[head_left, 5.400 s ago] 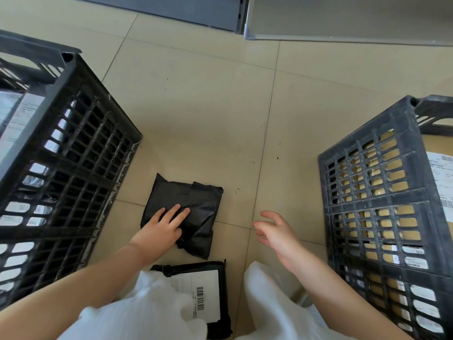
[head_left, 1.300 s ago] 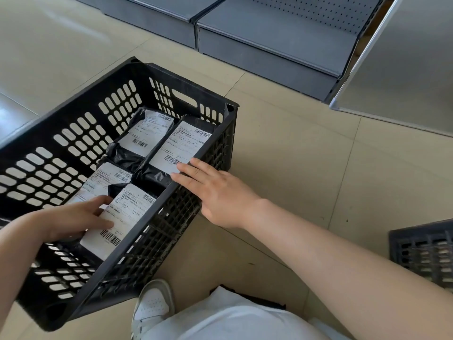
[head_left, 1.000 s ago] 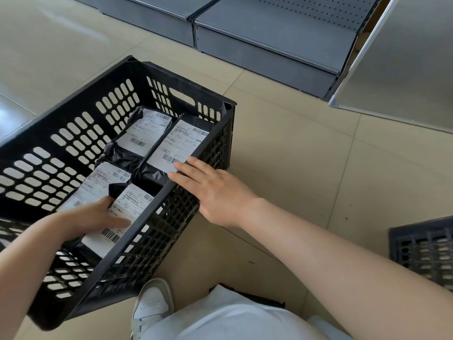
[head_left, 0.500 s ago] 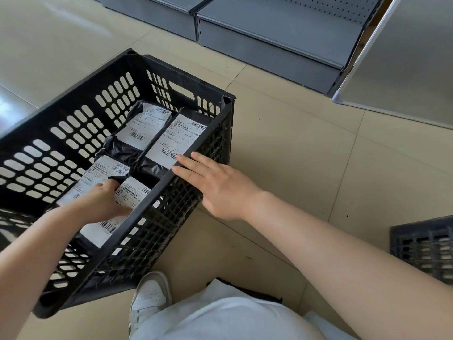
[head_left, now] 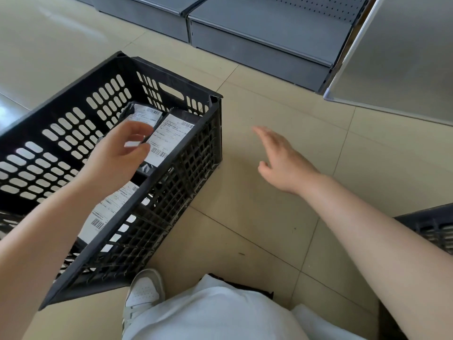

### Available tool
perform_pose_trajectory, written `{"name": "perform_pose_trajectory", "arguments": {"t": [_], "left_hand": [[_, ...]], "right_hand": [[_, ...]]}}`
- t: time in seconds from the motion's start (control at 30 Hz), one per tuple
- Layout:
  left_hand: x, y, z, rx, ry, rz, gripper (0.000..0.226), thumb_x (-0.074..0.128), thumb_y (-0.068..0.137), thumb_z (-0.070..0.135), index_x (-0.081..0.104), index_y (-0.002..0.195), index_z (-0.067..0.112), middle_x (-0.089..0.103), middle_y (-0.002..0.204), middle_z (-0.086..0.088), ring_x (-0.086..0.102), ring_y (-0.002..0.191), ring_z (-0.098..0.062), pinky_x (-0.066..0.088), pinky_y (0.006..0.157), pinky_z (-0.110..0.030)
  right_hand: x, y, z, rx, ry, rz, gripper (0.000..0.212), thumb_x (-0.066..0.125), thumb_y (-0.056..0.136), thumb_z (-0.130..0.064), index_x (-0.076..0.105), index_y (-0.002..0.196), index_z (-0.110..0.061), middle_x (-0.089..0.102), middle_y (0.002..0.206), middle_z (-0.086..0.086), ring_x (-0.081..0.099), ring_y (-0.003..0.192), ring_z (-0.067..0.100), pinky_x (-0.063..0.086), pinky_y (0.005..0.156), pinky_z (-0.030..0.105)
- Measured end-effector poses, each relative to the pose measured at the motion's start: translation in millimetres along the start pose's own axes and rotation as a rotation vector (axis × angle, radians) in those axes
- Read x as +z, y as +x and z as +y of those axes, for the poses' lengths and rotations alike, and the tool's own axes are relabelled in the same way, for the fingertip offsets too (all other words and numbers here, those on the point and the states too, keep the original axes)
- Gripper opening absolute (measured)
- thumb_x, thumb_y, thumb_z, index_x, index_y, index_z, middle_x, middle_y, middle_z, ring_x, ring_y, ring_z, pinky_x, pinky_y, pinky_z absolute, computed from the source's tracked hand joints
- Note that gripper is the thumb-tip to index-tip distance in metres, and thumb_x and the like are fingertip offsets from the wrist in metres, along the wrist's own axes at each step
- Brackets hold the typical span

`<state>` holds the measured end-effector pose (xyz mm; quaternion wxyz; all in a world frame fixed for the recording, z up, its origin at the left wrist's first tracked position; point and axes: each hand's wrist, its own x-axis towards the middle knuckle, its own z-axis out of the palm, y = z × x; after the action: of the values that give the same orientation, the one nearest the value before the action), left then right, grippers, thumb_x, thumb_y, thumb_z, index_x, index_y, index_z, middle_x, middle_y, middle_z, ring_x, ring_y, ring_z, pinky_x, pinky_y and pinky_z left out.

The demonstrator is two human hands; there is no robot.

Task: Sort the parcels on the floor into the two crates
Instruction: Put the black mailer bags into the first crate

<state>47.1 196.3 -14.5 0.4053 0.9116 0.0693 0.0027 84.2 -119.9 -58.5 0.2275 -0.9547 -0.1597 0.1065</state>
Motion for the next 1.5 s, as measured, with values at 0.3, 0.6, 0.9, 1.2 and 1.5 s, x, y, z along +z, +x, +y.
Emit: {"name": "perform_pose_trajectory", "arguments": {"t": [0.3,0.6,0.9,1.2,1.5], "left_hand": [[76.5,-18.5,42.6,0.310,0.035,-0.210,0.033,0.054,0.095,0.007,0.058,0.117,0.031,0.056,0.115,0.020,0.053,0.107,0.005,0.041,0.087,-0.007],[180.7,-47.2,-31.0,0.002,0.220,-0.798,0.029,0.058,0.097,0.022,0.053,0.121,0.036,0.053,0.123,0.016,0.051,0.115,-0.004,0.044,0.099,-0.027],[226.2,-91.2,-102.1,-0.300,0.266,-1.046,0.038,0.067,0.088,0.047,0.052,0.121,0.036,0.053,0.123,0.011,0.054,0.105,-0.003,0.043,0.079,-0.014],[224.6,-101.1,-124.9,-0.362,0.354,-1.297,0.051,0.076,0.071,0.052,0.055,0.118,0.047,0.056,0.120,0.021,0.054,0.114,-0.005,0.046,0.101,-0.027],[235.2,-112.4,-128.3,-0.284,0.231,-1.174,0.023,0.073,0.084,0.028,0.067,0.100,0.043,0.066,0.107,0.017,0.061,0.100,0.000,0.045,0.081,-0.009]], "right_hand": [[25.8,-85.6,95.4,0.455,0.328,0.054,0.074,0.057,0.098,-0.019,0.014,0.157,-0.029,0.025,0.164,0.001,0.039,0.142,0.027,0.033,0.116,0.041],[103.0,-156.8,131.4,0.657,0.558,-0.288,0.071,0.057,0.100,-0.029,0.014,0.157,-0.032,0.032,0.160,0.001,0.042,0.137,0.023,0.036,0.102,0.030],[168.4,-192.7,128.8,0.791,0.646,-0.384,0.053,0.055,0.099,-0.019,0.035,0.148,-0.020,0.059,0.118,-0.004,0.056,0.104,0.012,0.042,0.079,0.017],[208.5,-212.0,113.9,0.826,0.713,-0.527,0.051,0.057,0.101,-0.025,0.038,0.147,-0.017,0.054,0.122,0.005,0.061,0.118,0.029,0.043,0.071,0.020],[215.9,-208.2,113.0,0.832,0.759,-0.486,0.046,0.057,0.101,-0.024,0.042,0.144,-0.016,0.059,0.126,0.008,0.055,0.107,0.015,0.039,0.068,0.003]]}}
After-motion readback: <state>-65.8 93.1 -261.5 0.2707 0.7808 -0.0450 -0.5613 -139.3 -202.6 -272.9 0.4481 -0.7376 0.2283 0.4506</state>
